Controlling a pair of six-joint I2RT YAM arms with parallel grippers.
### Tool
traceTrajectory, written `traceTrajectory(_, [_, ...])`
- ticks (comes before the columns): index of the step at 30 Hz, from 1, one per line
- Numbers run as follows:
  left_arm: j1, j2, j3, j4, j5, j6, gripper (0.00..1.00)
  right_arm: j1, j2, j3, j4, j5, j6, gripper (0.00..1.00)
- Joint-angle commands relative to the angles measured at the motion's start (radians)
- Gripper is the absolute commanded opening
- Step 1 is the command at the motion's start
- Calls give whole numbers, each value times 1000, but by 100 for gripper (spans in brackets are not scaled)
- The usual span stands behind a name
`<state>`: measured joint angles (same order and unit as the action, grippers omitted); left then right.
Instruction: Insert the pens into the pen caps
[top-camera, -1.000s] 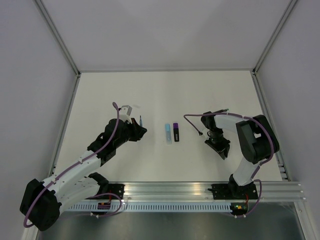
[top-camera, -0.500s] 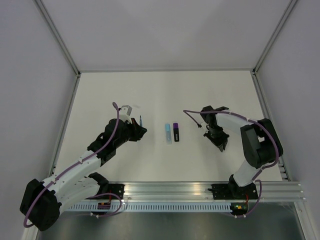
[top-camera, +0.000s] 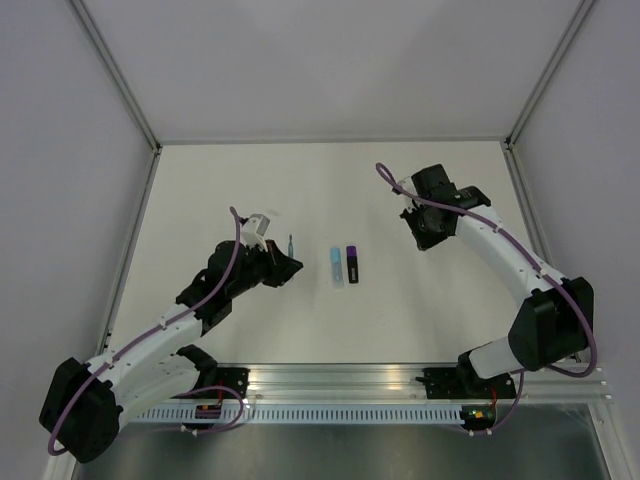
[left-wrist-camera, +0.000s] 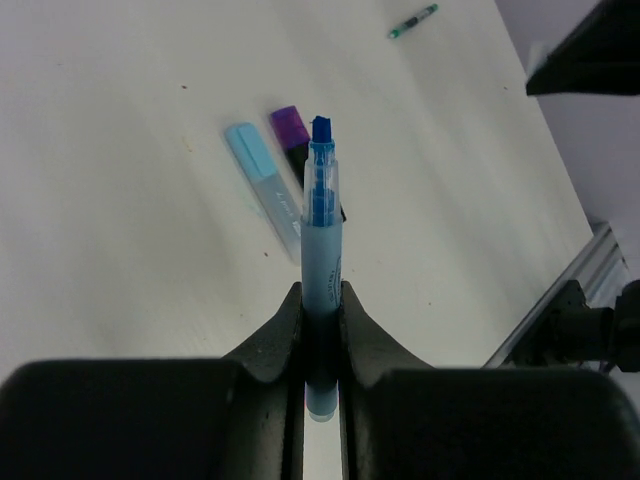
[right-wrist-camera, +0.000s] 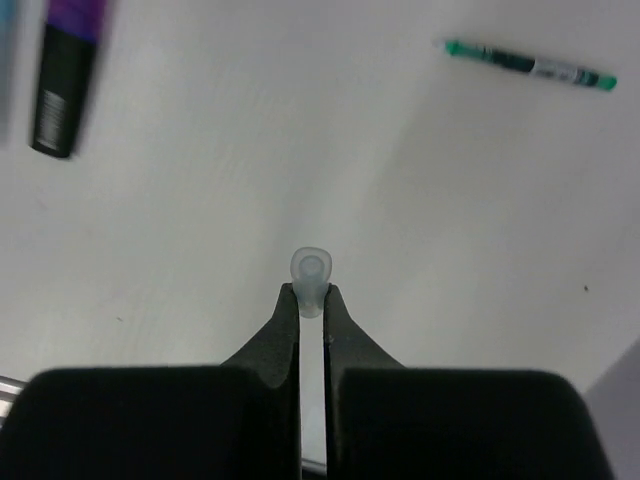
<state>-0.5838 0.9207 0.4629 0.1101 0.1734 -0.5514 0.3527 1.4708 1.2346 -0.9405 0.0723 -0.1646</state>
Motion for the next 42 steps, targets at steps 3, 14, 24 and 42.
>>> traceTrajectory(3, [2, -34, -38, 200, 225, 1, 2, 8, -93, 63, 248, -258, 264, 0])
traceTrajectory(14, [-19, -40, -106, 526, 586, -59, 2, 268, -372, -216, 884, -333, 571, 0])
traceTrajectory(24, [-62, 10, -101, 603, 640, -97, 2, 376, -498, -385, 1055, -359, 576, 0])
traceTrajectory(42, [-65, 27, -99, 612, 652, -97, 2, 465, -497, -428, 1223, -405, 596, 0])
